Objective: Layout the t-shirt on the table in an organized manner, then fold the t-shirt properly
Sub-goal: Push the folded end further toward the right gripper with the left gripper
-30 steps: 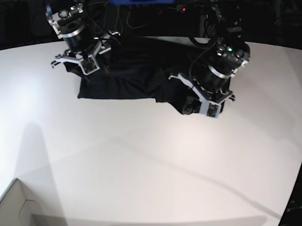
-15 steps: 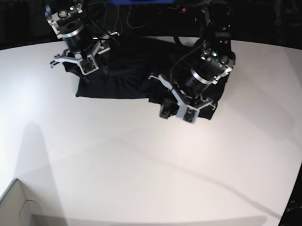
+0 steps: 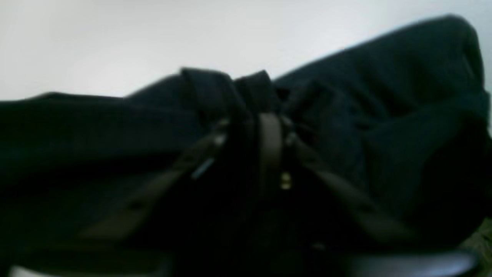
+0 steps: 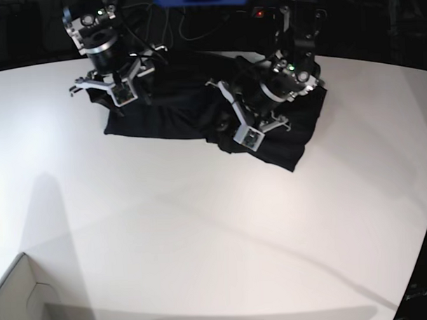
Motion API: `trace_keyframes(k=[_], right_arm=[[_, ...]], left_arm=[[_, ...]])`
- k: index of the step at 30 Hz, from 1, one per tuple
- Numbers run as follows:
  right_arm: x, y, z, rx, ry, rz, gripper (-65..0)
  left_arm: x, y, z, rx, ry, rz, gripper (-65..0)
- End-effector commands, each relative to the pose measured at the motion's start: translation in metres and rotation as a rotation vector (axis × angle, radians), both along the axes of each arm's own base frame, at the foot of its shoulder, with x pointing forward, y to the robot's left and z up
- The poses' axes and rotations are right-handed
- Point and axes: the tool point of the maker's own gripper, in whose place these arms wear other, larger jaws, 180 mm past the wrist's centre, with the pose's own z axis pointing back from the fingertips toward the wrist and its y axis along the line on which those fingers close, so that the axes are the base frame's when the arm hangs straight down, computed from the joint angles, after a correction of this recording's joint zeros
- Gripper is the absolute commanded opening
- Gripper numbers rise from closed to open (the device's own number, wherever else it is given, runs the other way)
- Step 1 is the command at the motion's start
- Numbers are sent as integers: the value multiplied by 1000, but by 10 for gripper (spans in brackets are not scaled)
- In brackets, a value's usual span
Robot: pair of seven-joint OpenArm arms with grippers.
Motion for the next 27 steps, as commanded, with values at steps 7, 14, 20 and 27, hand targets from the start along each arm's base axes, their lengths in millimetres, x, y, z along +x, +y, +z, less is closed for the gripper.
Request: trace_keyframes(k=[7, 14, 20, 27], right_arm=[[5, -17, 22, 159, -89, -116, -185], [-8, -21, 13, 313, -22, -201, -185], [-21, -12, -11, 379, 135, -225, -185], [-17, -18, -38, 400, 187, -264, -185]], left_arm=[[2, -7, 27, -46, -80, -17, -234], [13, -7, 83, -128, -216, 1, -200], [12, 14, 79, -74, -224, -18, -200], [11, 60, 18, -13, -68, 81, -200]])
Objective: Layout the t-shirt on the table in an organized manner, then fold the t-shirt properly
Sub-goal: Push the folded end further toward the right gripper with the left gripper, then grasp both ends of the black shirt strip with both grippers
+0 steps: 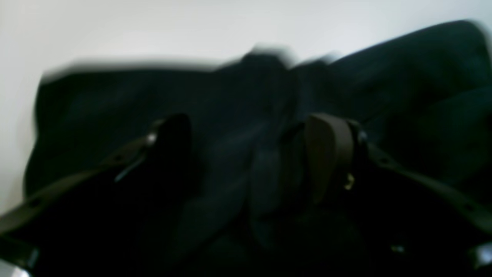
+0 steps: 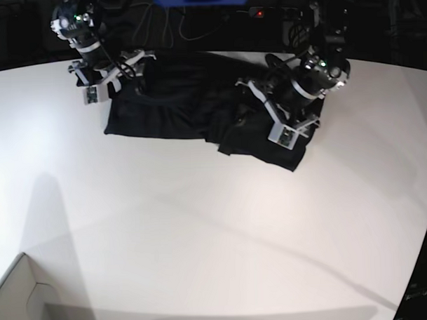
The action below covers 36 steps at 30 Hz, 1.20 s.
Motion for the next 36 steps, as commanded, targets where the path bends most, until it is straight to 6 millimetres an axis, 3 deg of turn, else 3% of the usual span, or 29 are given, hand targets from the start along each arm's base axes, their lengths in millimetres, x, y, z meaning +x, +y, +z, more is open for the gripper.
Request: trace_keyframes(k=[1, 5, 8, 13, 20, 23, 29, 36], right_arm=[[5, -2, 4, 8, -27, -14, -185], [8, 4, -8, 32, -4, -9, -185], [14, 7, -16, 49, 5, -10, -186], [29, 18, -28, 85, 14, 3, -196], [51, 59, -24, 109, -16, 153, -325], [54, 74, -21, 109, -7, 212, -344], [53, 75, -27, 95, 54, 237, -341], [50, 52, -30, 30, 64, 255, -298]], left_arm=[[8, -2, 10, -38, -40, 6, -200], [3, 17, -15, -30, 29, 61, -200], [5, 30, -21, -44, 48, 126, -200], [5, 36, -21, -51, 52, 161, -200], [-7, 31, -15, -67, 47, 174, -200], [-9, 36, -7, -66, 25, 198, -200], [-8, 72, -5, -66, 19, 343, -200], [-10, 93, -4, -52, 13, 397, -200]])
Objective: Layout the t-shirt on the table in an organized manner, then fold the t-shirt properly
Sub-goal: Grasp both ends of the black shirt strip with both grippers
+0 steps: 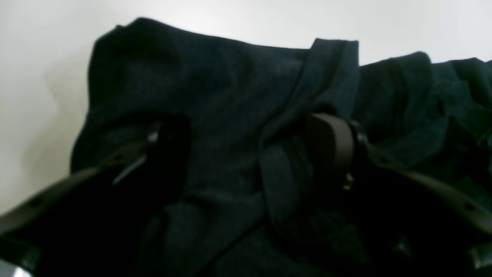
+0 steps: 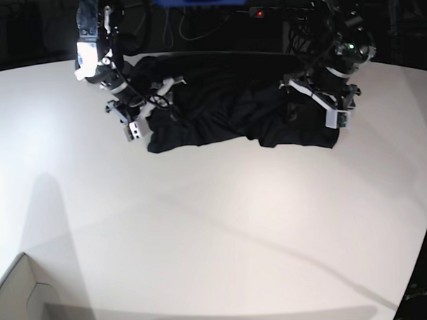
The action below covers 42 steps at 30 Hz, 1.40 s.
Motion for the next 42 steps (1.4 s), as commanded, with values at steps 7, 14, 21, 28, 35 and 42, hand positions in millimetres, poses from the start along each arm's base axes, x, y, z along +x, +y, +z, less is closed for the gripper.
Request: trace_keyframes(k=[7, 14, 21, 28, 35, 42], right_arm=[[-25, -16, 3, -77, 31, 9, -291], [-43, -14, -5, -72, 72, 13, -294], [-42, -13, -5, -69, 72, 12, -406], [-43, 16, 0, -34, 57, 79, -650], [-18, 18, 39, -41, -70, 83, -650], [-1, 16, 87, -58, -213, 75, -650]], left_arm=[[7, 0, 10, -13, -46, 6, -200], [8, 0, 11, -12, -50, 6, -200], [9, -5, 13, -26, -57, 11, -200], [16, -6, 22, -22, -80, 10, -200], [31, -7, 73, 22, -220, 2, -199], [22, 7, 85, 79, -239, 9, -197]])
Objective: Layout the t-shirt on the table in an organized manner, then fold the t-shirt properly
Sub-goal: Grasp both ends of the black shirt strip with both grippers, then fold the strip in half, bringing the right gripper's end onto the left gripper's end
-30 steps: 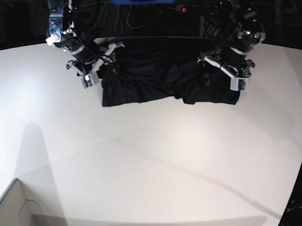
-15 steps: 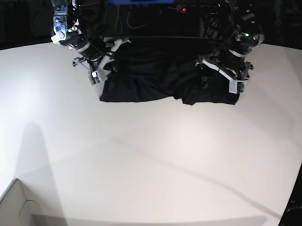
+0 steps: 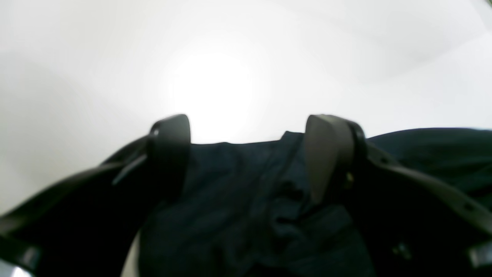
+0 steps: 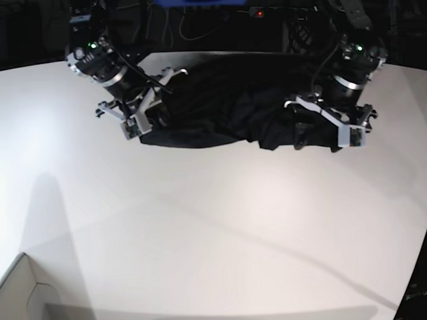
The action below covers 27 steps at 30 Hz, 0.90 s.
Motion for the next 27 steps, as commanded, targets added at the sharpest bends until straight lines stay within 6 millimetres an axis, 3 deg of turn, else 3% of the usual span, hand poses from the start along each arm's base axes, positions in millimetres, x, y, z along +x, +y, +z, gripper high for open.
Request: trace_keyframes(k=[1, 8, 12, 17, 19, 22, 26, 27], right_arm=[[5, 4, 14, 25, -47, 0, -650], [6, 3, 17, 25, -58, 0, -650], [8, 5, 23, 23, -71, 7, -650], [12, 15, 30, 22, -60, 25, -650], [13, 16, 31, 25, -63, 25, -650], [14, 22, 33, 31, -67, 39, -650], [14, 27, 35, 38, -71, 52, -650], [14, 29, 37, 40, -77, 58, -650]], left_arm=[[-6, 17, 4, 25, -10, 25, -197], [-40, 94, -27, 64, 94, 225, -201], [-61, 121, -48, 47, 157, 314, -203], [-67, 122, -73, 6, 218, 322, -205], [-60, 112, -79, -15, 224, 299, -250], [-53, 97, -86, -38, 233, 261, -391], [-45, 71, -91, -53, 243, 189, -635], [-43, 63, -93, -58, 248, 168, -650]])
